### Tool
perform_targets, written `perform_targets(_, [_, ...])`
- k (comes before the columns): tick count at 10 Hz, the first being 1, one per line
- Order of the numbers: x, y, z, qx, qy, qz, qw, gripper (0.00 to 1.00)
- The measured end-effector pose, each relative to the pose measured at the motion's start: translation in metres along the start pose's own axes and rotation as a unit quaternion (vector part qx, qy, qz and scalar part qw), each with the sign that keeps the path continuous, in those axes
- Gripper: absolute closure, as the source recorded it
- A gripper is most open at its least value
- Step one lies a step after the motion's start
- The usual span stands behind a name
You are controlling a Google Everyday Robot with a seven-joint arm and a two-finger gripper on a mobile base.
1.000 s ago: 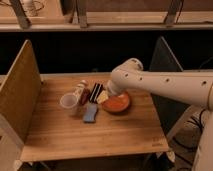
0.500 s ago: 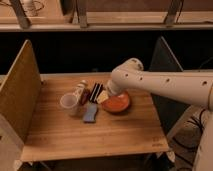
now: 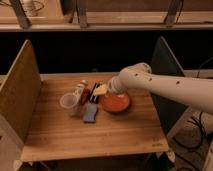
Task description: Wipe the white sponge on the table
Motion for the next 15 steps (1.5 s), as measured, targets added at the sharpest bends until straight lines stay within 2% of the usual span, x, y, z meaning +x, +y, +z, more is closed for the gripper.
perform_targets(1, [0.001,0.0,0.0,-0.003,-0.001,0.01,0.9999,0.2])
perform_targets(5, [0.001,0.003,0.002,-0.006,0.002,0.011,0.9999,0.2])
perform_targets(8, [0.024,0.005,0.02,-0.012,0.03,0.043,0.9986,0.2])
perform_targets(10, [0.037,0.002,0.029,-0.008,0.051,0.058,0.997,0.2])
perform_targets(12, [0.048,0.005,0.037,-0.002,0.076,0.053,0.9957,0.2])
perform_targets(15, [0.048,0.002,0.036,-0.001,0.075,0.055,0.9957,0.2])
